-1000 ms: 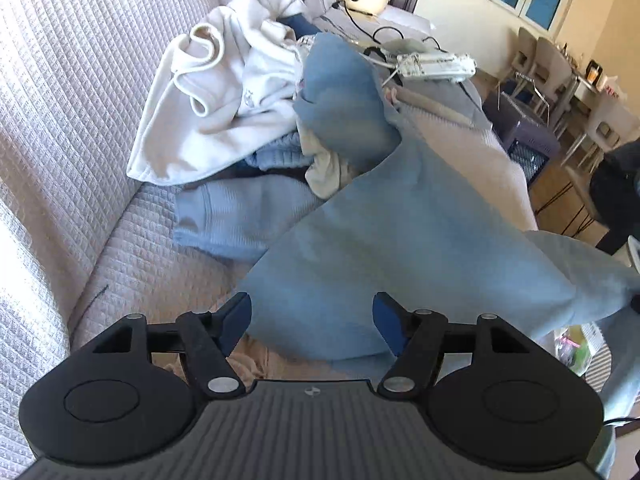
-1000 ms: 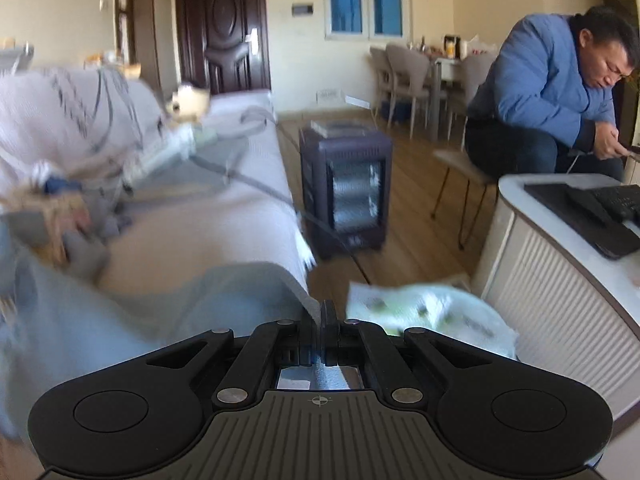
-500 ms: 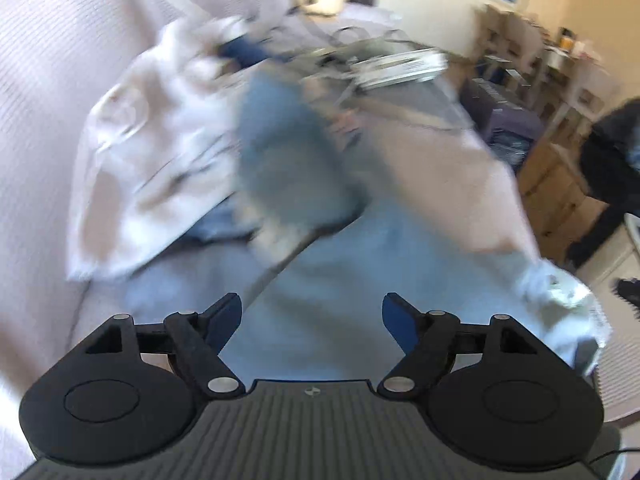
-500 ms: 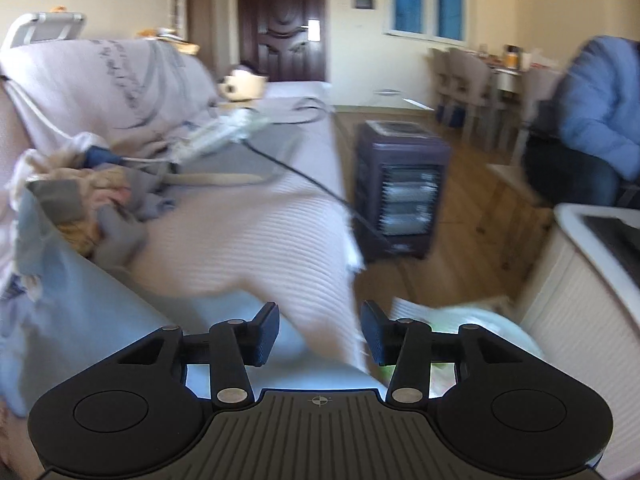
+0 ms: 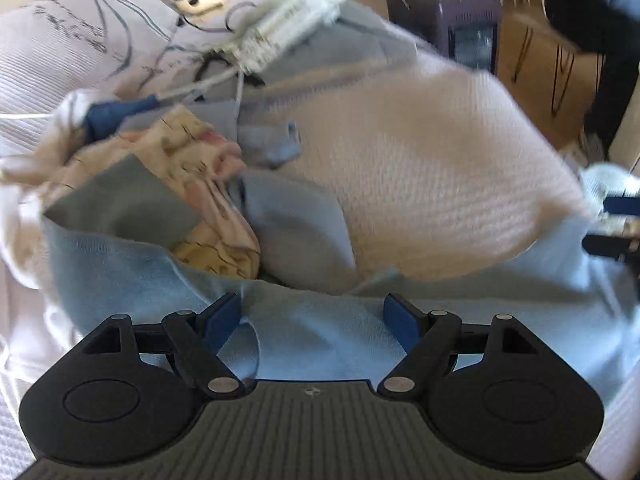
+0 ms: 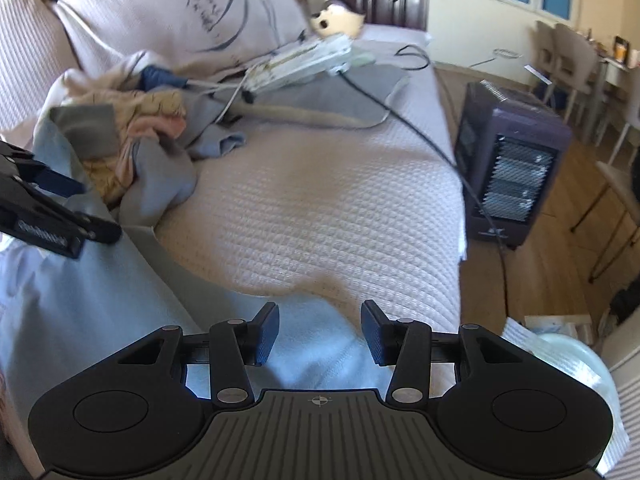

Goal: Fold clothes

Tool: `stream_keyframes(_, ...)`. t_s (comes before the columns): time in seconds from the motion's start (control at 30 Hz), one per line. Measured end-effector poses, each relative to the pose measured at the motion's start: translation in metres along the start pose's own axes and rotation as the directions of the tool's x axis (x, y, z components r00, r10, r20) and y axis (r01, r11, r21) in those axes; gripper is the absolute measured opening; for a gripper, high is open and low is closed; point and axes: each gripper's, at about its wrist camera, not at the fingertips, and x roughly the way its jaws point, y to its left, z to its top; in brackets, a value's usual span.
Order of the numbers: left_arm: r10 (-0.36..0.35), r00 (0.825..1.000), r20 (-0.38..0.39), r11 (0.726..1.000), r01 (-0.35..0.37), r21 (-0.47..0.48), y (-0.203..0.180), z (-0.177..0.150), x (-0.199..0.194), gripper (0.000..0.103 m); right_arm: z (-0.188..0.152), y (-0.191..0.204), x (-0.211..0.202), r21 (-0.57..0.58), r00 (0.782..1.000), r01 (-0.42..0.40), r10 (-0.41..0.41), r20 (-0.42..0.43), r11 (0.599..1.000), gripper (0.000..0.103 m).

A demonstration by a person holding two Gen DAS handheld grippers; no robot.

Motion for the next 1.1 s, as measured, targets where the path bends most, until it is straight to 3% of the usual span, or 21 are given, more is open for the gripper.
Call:
stream_keyframes(0.23,0.017,1.000,-0.017,0.999,-0.016,0.037,-0.009,-0.007,0.013,0.072,-0.004,-0.011,0.027,0.016,0.995,-0.070,0.071,-0.074,0.997,0.046)
stream_keyframes(0.3,0.017,1.000,-0.023,0.999,-0.015,0.050,-0.013,-0.006,0.013,0.060,-0.004,-0.010,0.029,0.002,0.994,-0.075,0.075,-0.081,0.997,0.045)
stream_keyframes(0.33,0.013,1.000,-0.024,0.999,-0.012,0.053,-0.015,-0.006,0.013,0.057,-0.004,-0.009,0.029,-0.011,0.994,-0.071,0.070,-0.084,0.997,0.042)
stream_keyframes(0.47,-0.017,1.000,0.003,0.998,0.017,0.061,-0.017,-0.002,0.005,0.031,-0.003,-0.007,0.026,-0.020,0.993,-0.085,0.083,-0.089,0.996,0.010)
stream_keyframes(0.57,-0.054,0.998,0.034,0.997,0.052,0.059,-0.016,0.003,-0.005,0.024,-0.002,-0.011,0.017,-0.002,0.998,-0.056,0.056,-0.041,0.998,0.004)
stream_keyframes(0.7,-0.090,0.987,0.130,0.994,0.081,0.073,-0.014,0.024,-0.031,0.023,0.008,-0.024,-0.005,0.049,0.999,-0.009,0.007,0.048,0.999,0.003)
stream_keyframes(0.83,-0.117,0.965,0.236,0.993,0.107,0.055,-0.005,0.055,-0.047,0.023,0.030,-0.045,-0.020,0.088,0.990,0.052,-0.063,0.128,0.995,0.003)
stream_keyframes(0.9,-0.116,0.958,0.263,0.993,0.116,0.016,-0.001,0.066,-0.035,0.026,0.042,-0.054,-0.018,0.117,0.983,0.071,-0.089,0.160,0.991,0.003)
stream_keyframes(0.93,-0.115,0.955,0.275,0.993,0.121,-0.005,0.002,0.071,-0.028,0.034,0.048,-0.057,-0.014,0.128,0.980,0.080,-0.102,0.169,0.989,0.003)
stream_keyframes(1.03,-0.079,0.979,0.186,0.996,0.087,-0.035,-0.002,0.074,-0.003,0.040,0.056,-0.058,0.010,0.144,0.986,0.073,-0.093,0.140,0.987,0.009)
stream_keyframes(1.1,-0.102,0.980,0.172,0.993,0.111,-0.040,0.000,0.065,-0.003,0.049,0.058,-0.055,0.021,0.142,0.987,0.086,-0.103,0.120,0.986,0.010)
